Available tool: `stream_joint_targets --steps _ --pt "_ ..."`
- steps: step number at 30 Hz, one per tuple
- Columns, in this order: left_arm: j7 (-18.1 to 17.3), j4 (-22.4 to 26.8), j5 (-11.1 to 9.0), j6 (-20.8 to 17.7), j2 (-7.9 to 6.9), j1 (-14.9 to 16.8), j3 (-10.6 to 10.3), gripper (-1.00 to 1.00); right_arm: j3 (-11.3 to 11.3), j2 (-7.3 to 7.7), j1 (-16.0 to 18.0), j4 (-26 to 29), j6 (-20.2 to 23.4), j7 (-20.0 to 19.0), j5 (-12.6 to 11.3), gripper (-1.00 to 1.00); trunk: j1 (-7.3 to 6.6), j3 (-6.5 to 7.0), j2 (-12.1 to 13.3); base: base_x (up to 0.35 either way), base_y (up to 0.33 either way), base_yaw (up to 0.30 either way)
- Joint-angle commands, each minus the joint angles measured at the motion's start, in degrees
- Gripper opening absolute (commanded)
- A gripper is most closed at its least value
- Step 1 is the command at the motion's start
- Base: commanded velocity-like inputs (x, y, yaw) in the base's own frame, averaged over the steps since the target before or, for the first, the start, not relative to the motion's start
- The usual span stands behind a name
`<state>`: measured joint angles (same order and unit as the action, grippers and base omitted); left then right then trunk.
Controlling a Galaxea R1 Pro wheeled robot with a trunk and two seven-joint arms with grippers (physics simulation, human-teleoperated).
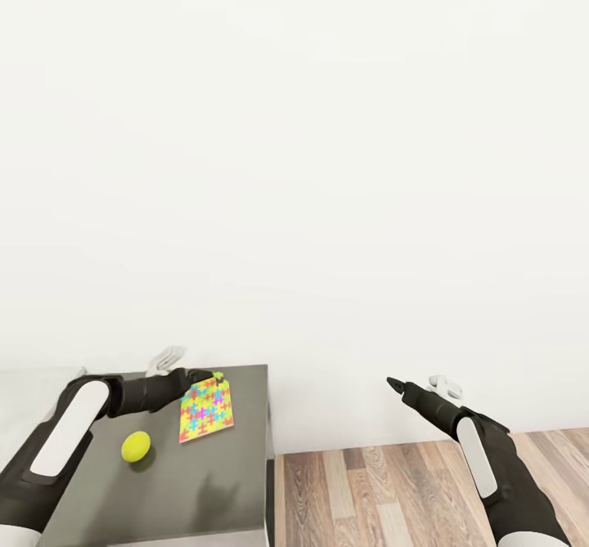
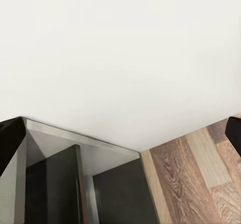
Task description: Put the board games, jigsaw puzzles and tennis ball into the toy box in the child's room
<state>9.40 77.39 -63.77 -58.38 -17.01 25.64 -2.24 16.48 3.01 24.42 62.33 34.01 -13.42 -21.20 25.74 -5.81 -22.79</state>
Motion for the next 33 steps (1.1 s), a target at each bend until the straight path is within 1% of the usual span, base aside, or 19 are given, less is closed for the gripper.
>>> stream_joint_targets --steps 1,2,7,11,12,15,18,19,20,21,23,27,30,33 --pt "0.6 0.0 -0.5 -0.1 -0.04 0.0 0.0 1.00 0.1 -0.02 0.1 0.1 0.4 -0.2 -0.1 1.00 0.04 -0.13 -0.1 0.029 0.027 0.000" --pt "0.6 0.0 -0.5 -0.1 -0.04 0.0 0.0 1.00 0.1 -0.02 0.1 0.1 0.4 -0.2 -0.1 1.00 0.04 -0.13 -0.1 0.029 0.027 0.000" --pt "0.6 0.0 0.9 0.2 -0.05 0.0 0.3 1.00 0.1 -0.02 0.1 0.1 0.4 -0.2 -0.1 1.00 0.04 -0.13 -0.1 0.016 0.014 0.000" --pt "0.7 0.0 2.9 0.6 -0.03 0.1 0.3 1.00 0.1 -0.03 0.1 0.1 0.4 -0.2 -0.1 1.00 0.04 -0.13 -0.1 0.006 0.005 0.000" --pt "0.7 -0.1 4.3 0.7 0.03 0.1 0.4 1.00 0.1 -0.03 0.1 0.1 0.4 -0.2 -0.1 1.00 0.04 -0.13 -0.1 0.003 0.002 0.000" --pt "0.7 -0.1 6.8 0.9 0.19 0.1 0.4 1.00 0.1 -0.03 0.0 0.1 0.4 -0.2 -0.1 1.00 0.04 -0.13 -0.1 0.002 0.001 0.000" --pt "0.8 -0.2 9.9 0.9 0.41 0.1 0.4 1.00 0.0 -0.03 0.1 0.1 0.4 -0.2 -0.1 1.00 0.04 -0.13 -0.1 0.000 0.000 0.000" --pt "0.8 -0.2 12.0 1.0 0.51 0.1 0.4 1.00 0.0 -0.03 0.1 0.1 0.4 -0.2 -0.1 1.00 0.04 -0.13 -0.1 0.000 0.000 0.000" --pt "0.8 -0.2 13.1 1.0 0.56 0.1 0.4 1.00 0.0 -0.06 0.1 0.1 0.4 -0.2 -0.1 1.00 0.04 -0.13 -0.1 0.000 0.000 0.000" --pt "0.8 -0.2 15.0 1.0 0.68 0.1 0.4 1.00 0.0 -0.05 0.0 0.1 0.4 -0.2 -0.1 1.00 0.04 -0.13 -0.1 0.000 0.000 0.000" --pt "0.9 -0.2 16.5 1.0 0.80 0.1 0.4 1.00 0.0 -0.07 0.1 0.1 0.4 -0.2 -0.1 1.00 0.04 -0.13 -0.1 0.000 0.000 0.000" --pt "0.9 -0.2 18.2 1.1 0.99 0.1 0.5 1.00 0.0 -0.10 0.0 0.1 0.4 -0.2 -0.1 1.00 0.04 -0.13 -0.1 0.000 0.000 0.000" --pt "0.9 -0.2 18.8 1.3 1.09 0.1 0.5 1.00 -0.1 -0.12 0.1 0.1 0.4 -0.2 -0.1 1.00 0.04 -0.13 -0.1 0.000 0.000 0.000" --pt "1.1 -0.5 19.1 2.5 1.13 0.1 0.4 1.00 -0.3 -0.12 0.1 0.1 0.4 -0.2 -0.1 1.00 0.04 -0.14 -0.1 0.000 0.000 0.000"
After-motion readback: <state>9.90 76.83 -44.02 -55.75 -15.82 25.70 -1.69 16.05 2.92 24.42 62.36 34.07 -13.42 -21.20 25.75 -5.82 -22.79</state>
